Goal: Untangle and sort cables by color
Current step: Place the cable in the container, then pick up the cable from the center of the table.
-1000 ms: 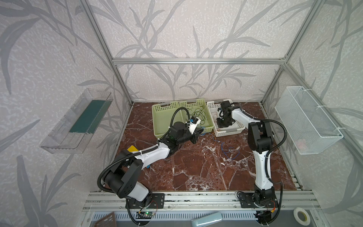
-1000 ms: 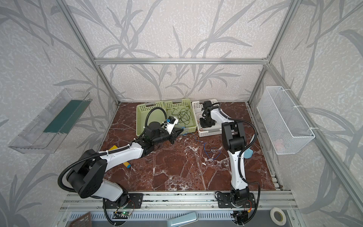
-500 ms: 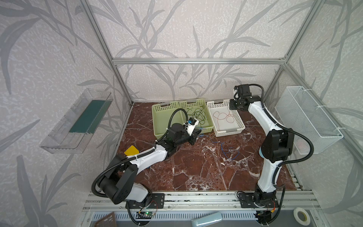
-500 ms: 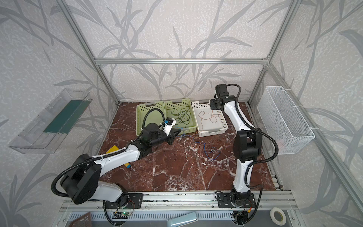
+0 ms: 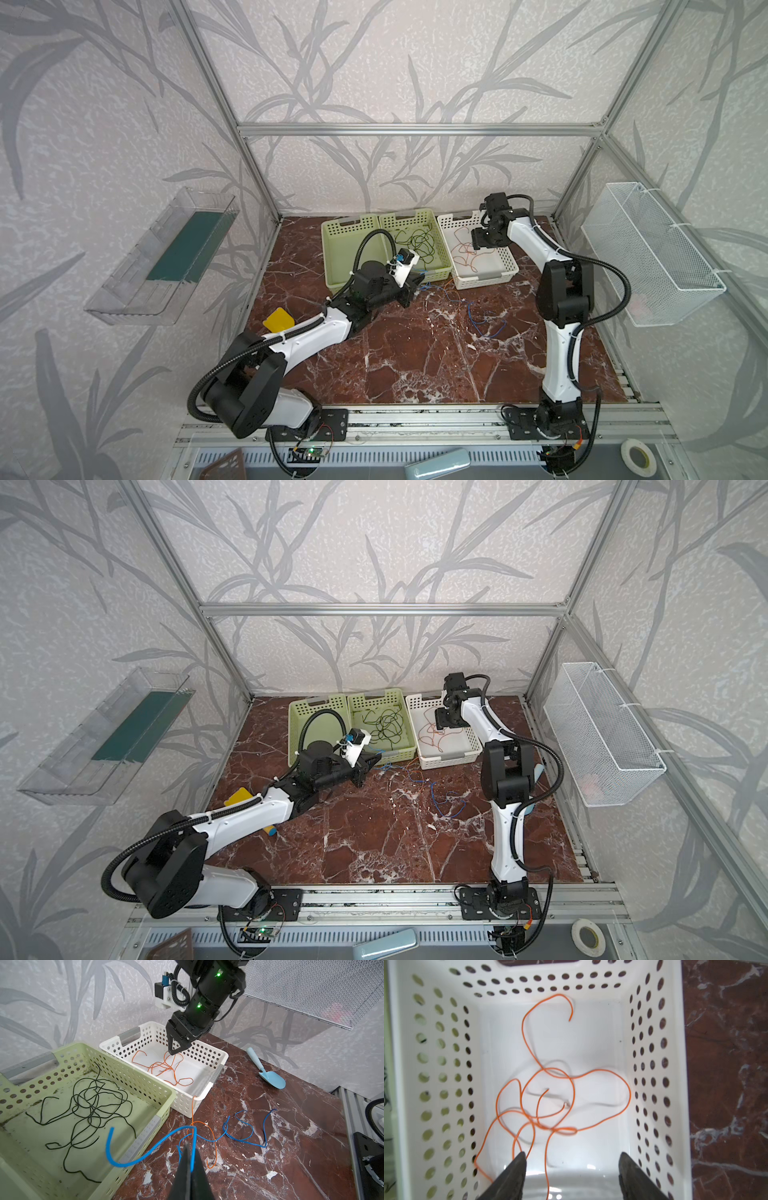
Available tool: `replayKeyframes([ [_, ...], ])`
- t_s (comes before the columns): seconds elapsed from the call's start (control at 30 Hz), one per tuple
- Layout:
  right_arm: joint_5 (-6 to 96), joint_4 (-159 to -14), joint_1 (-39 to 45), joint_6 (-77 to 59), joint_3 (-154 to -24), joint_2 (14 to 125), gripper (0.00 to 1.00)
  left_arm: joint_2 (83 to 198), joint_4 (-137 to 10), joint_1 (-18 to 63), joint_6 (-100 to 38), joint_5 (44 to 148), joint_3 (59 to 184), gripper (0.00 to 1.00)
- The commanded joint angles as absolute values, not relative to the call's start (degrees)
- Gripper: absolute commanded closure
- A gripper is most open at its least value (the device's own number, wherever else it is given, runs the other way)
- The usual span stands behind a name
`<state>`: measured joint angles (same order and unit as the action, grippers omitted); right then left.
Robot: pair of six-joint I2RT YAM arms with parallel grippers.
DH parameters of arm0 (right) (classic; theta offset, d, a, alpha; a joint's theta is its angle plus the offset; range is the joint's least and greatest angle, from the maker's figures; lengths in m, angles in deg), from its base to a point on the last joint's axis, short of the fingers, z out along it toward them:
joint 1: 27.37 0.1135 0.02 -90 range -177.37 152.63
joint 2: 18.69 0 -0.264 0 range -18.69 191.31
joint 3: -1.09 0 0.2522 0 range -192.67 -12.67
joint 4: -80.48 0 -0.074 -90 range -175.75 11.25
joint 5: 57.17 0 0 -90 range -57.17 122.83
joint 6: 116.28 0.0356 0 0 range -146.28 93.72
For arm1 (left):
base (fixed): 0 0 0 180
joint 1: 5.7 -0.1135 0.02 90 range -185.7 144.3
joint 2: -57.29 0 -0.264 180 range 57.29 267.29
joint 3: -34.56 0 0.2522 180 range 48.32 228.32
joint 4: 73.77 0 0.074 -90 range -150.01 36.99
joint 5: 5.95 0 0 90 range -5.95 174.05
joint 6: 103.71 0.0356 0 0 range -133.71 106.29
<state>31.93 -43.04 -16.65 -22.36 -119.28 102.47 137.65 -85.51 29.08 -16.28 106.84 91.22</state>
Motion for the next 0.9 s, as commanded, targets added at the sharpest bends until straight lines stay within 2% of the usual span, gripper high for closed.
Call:
replayKeyframes([
  [0.0,33.11,-45.55,-14.41,-22.03,-113.51,89.64,0.28,137.88,-86.17,29.29,-16.08,107.38,92.4,1.0],
  [0.2,31.9,-47.88,-7.87,-13.87,-98.21,77.14,0.28,138.28,-86.9,29.29,-16.57,107.73,92.48,1.0],
  [0.3,32.59,-50.84,-2.71,-8.48,-92.01,74.33,0.29,138.54,-87.09,29.29,-16.52,107.94,92.46,1.0],
  [0.4,30.76,-54.4,1.11,-3.77,-87.92,74.83,0.29,138.57,-87.36,29.34,-16.52,108.26,92.31,1.0],
  [0.87,34.24,-65.85,2.61,7.44,-83.82,82.8,0.35,137.58,-87.43,29.28,-16.49,109.49,91.2,1.0],
])
